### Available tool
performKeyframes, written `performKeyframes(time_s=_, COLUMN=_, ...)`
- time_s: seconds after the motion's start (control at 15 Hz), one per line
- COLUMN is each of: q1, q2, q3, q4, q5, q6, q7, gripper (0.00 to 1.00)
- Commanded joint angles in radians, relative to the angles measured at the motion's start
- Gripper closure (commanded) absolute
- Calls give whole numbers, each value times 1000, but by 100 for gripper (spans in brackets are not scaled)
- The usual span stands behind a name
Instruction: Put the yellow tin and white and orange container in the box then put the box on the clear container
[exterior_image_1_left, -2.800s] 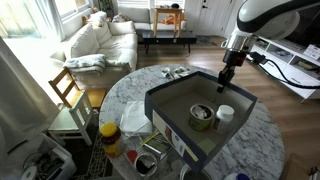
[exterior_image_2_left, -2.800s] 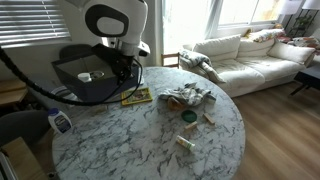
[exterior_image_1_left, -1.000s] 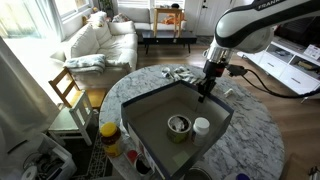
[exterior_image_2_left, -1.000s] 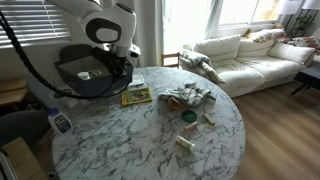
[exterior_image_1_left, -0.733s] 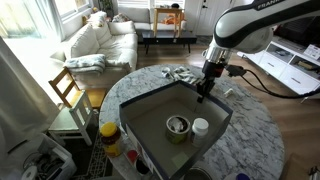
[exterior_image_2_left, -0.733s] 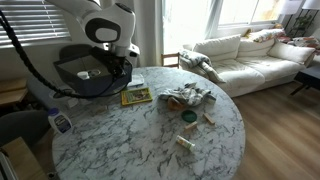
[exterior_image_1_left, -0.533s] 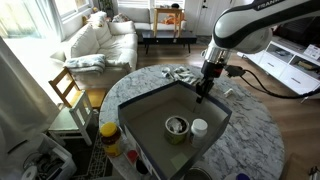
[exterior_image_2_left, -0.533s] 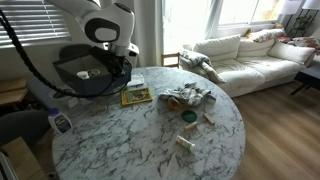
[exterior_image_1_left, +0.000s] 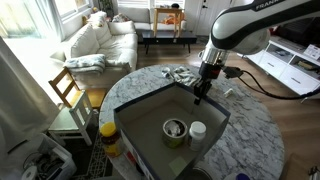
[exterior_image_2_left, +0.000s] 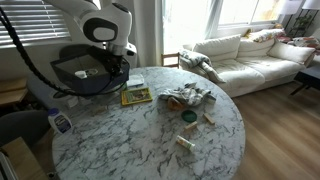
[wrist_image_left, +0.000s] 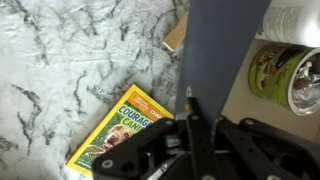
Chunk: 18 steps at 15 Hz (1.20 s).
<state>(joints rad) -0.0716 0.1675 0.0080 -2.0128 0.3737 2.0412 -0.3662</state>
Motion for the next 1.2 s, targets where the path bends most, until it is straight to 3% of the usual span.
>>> performKeyframes(time_s=0.0, q1=6, q2=0, q3=3, q4=6, q5=8, q6=-3, q7=20, gripper=99)
performKeyframes(time_s=1.13, q1=5, q2=10, q3=6, q4=14, q5=-13, q6=-20, q7=-12, gripper=99)
